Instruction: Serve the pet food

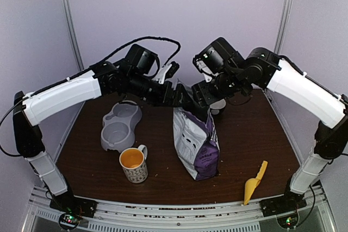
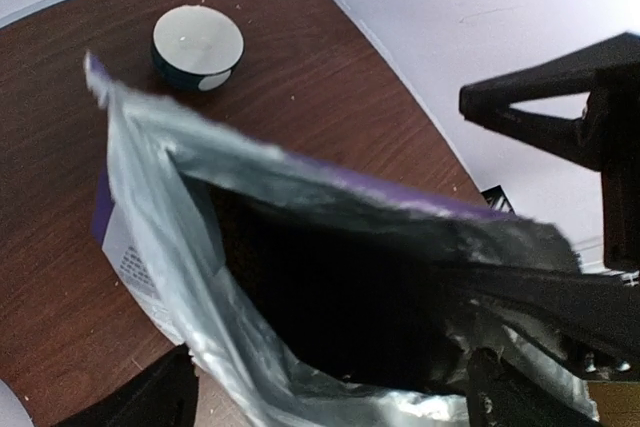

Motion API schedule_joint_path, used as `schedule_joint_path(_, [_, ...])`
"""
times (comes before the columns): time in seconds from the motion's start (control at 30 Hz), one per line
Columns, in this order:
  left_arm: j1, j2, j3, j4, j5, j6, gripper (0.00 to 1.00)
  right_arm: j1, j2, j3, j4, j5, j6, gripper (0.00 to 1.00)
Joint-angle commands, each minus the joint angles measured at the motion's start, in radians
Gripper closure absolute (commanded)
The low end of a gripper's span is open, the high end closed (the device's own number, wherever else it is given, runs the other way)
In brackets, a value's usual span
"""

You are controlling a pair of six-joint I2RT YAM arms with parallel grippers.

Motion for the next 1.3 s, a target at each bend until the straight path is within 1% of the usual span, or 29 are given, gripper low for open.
schedule_joint_path(0.0, [-0.015,-0.041,-0.065,-0.011,-0.041,-0.031,0.07,0.001,0.072,0.074,-0.019,0.049,-0.028,0.29])
schedule_joint_path(0.03, [-0.018,-0.044,-0.076,-0.011,-0.038,-0.036,0.11,0.001,0.090,0.086,-0.024,0.065,-0.026,0.29])
schedule_joint_path(0.07, [-0.021,-0.044,-0.086,-0.007,-0.033,-0.040,0.20,0.000,0.107,0.097,-0.028,0.082,-0.024,0.30])
schedule_joint_path(0.13, [-0.028,-0.046,-0.109,0.003,-0.024,-0.054,0.48,-0.005,0.143,0.114,-0.035,0.109,-0.020,0.41])
schedule_joint_path(0.17, [-0.033,-0.049,-0.119,0.008,-0.028,-0.061,0.58,-0.008,0.156,0.122,-0.047,0.122,-0.014,0.47])
schedule_joint_path(0.2, [-0.035,-0.057,-0.130,0.010,-0.037,-0.067,0.67,-0.013,0.166,0.128,-0.056,0.139,-0.006,0.55])
schedule_joint_path(0.27, [-0.036,-0.082,-0.144,0.010,-0.067,-0.075,0.88,-0.023,0.171,0.122,-0.070,0.180,0.012,0.75])
schedule_joint_path(0.33, [-0.036,-0.100,-0.141,0.002,-0.095,-0.077,1.00,-0.034,0.162,0.102,-0.077,0.219,0.027,0.89])
schedule_joint_path(0.4, [-0.036,-0.103,-0.105,-0.047,-0.130,-0.059,1.00,-0.039,0.152,0.106,-0.115,0.272,0.035,0.98])
schedule_joint_path(0.43, [-0.036,-0.099,-0.062,-0.084,-0.154,-0.036,1.00,-0.041,0.150,0.117,-0.144,0.312,0.039,1.00])
schedule_joint_path(0.53, [-0.036,-0.079,0.051,-0.213,-0.279,0.021,1.00,-0.043,0.149,0.170,-0.272,0.464,0.081,1.00])
schedule_joint_path(0.6, [-0.036,-0.065,0.103,-0.266,-0.364,0.046,1.00,-0.060,0.128,0.161,-0.305,0.508,0.101,1.00])
schedule_joint_path(0.67, [-0.036,-0.051,0.123,-0.288,-0.423,0.053,1.00,-0.076,0.095,0.105,-0.282,0.503,0.106,1.00])
schedule_joint_path(0.73, [-0.036,-0.044,0.101,-0.267,-0.445,0.047,1.00,-0.088,0.064,0.053,-0.235,0.471,0.111,1.00])
schedule_joint_path(0.83, [-0.036,-0.024,0.067,-0.200,-0.365,0.042,1.00,-0.092,0.024,-0.028,-0.127,0.342,0.103,1.00])
schedule_joint_path(0.87, [-0.036,-0.018,0.050,-0.161,-0.333,0.036,1.00,-0.094,0.010,-0.055,-0.070,0.289,0.099,0.95])
schedule_joint_path(0.93, [-0.036,-0.008,0.035,-0.116,-0.295,0.031,0.91,-0.094,-0.014,-0.099,0.016,0.179,0.089,0.87])
schedule_joint_path(1.03, [-0.035,-0.003,0.038,-0.086,-0.280,0.029,0.71,-0.095,-0.045,-0.127,0.095,0.037,0.076,0.66])
schedule_joint_path(1.07, [-0.036,-0.008,0.040,-0.075,-0.279,0.029,0.62,-0.096,-0.061,-0.128,0.110,0.002,0.073,0.59])
schedule_joint_path(1.13, [-0.036,-0.025,0.040,-0.053,-0.268,0.042,0.50,-0.095,-0.096,-0.127,0.140,-0.070,0.052,0.45])
schedule_joint_path(1.23, [-0.036,-0.073,0.037,-0.046,-0.303,0.055,0.31,-0.099,-0.171,-0.129,0.171,-0.152,0.030,0.30])
schedule_joint_path(1.27, [-0.036,-0.097,0.023,-0.043,-0.330,0.057,0.26,-0.101,-0.198,-0.129,0.173,-0.173,0.026,0.23])
